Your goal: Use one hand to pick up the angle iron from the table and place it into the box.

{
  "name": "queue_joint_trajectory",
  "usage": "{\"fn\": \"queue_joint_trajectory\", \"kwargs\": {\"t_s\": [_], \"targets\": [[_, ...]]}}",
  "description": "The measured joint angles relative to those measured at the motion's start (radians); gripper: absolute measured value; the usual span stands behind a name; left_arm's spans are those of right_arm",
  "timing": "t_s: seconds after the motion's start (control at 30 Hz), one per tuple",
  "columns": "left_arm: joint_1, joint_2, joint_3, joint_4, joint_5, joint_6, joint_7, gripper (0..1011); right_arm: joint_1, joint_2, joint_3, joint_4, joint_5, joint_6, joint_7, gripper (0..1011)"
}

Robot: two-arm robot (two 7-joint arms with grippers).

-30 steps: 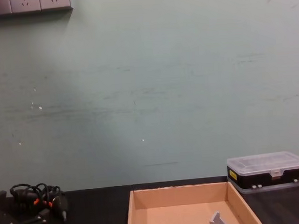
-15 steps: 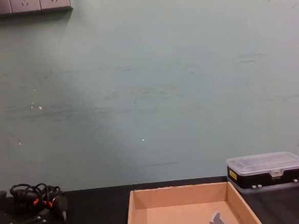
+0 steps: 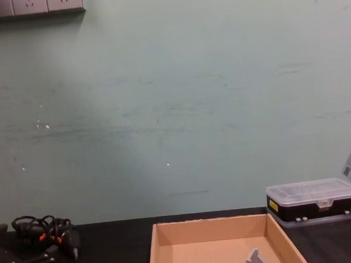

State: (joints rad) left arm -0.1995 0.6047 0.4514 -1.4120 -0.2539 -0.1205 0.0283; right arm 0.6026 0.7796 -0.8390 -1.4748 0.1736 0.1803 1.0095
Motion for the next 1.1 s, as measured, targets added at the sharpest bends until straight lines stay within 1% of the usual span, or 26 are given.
{"fn": "queue_joint_trajectory", "kwargs": {"t_s": [0.27, 0.37, 0.57, 0.63, 0.73, 0.77, 0.87, 0.93, 1.1], "targets": [[0.0, 0.0, 0.0, 0.0, 0.0, 0.0, 0.0, 1000, 0.006, -0.001, -0.01, 0.004, -0.004, -0.015, 0.005, 1000], [0.0, 0.0, 0.0, 0.0, 0.0, 0.0, 0.0, 1000, 0.007, -0.001, -0.013, 0.004, -0.005, -0.018, 0.005, 978], [0.0, 0.0, 0.0, 0.0, 0.0, 0.0, 0.0, 1000, 0.004, -0.002, -0.014, 0.005, -0.006, -0.018, 0.0, 836], [0.0, 0.0, 0.0, 0.0, 0.0, 0.0, 0.0, 1000, 0.003, -0.003, -0.014, 0.004, -0.006, -0.018, -0.003, 762], [0.0, 0.0, 0.0, 0.0, 0.0, 0.0, 0.0, 1000, 0.001, -0.002, -0.014, 0.003, -0.006, -0.018, -0.008, 687], [0.0, 0.0, 0.0, 0.0, 0.0, 0.0, 0.0, 1000, 0.0, -0.002, -0.014, 0.002, -0.005, -0.018, -0.009, 627], [0.0, 0.0, 0.0, 0.0, 0.0, 0.0, 0.0, 1000, -0.002, 0.0, -0.013, 0.0, -0.005, -0.018, -0.01, 567], [0.0, 0.0, 0.0, 0.0, 0.0, 0.0, 0.0, 1000, -0.002, 0.001, -0.013, -0.001, -0.005, -0.018, -0.011, 486], [0.0, 0.0, 0.0, 0.0, 0.0, 0.0, 0.0, 1000, -0.005, 0.005, -0.012, -0.006, -0.005, -0.017, -0.011, 330]]}}
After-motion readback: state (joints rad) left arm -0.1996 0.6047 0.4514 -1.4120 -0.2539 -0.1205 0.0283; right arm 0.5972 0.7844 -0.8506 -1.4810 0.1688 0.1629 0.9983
